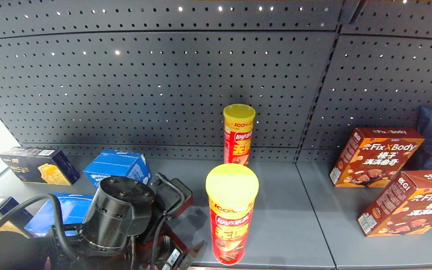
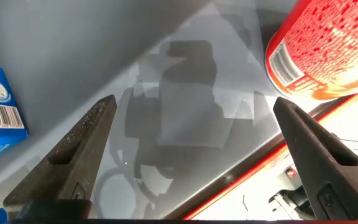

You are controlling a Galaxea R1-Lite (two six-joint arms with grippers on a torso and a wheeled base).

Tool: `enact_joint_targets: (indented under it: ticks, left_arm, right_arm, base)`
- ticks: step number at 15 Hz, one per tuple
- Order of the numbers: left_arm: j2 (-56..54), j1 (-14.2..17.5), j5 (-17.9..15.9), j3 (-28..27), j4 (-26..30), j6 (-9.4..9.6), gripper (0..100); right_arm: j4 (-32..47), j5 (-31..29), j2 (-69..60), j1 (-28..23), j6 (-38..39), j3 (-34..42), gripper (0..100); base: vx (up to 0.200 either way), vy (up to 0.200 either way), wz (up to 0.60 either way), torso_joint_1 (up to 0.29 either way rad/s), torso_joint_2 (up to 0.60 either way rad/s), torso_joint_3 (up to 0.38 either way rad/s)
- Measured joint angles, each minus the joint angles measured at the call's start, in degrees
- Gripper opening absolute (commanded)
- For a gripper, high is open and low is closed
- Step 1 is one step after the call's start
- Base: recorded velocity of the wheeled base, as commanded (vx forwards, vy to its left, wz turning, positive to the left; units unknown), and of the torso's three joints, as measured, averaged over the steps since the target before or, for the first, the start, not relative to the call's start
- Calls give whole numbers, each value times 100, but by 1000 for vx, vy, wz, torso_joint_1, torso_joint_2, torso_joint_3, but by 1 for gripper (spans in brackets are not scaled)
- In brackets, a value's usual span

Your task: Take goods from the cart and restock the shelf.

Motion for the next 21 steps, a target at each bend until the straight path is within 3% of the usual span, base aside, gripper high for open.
enact_joint_targets:
  ticks: [21]
  left_arm:
    - [325, -276, 17, -516, 9, -11, 100]
  right_arm:
    - [-2, 0, 0, 0, 2, 0, 100]
  base:
    - [0, 0, 0, 0, 0, 0]
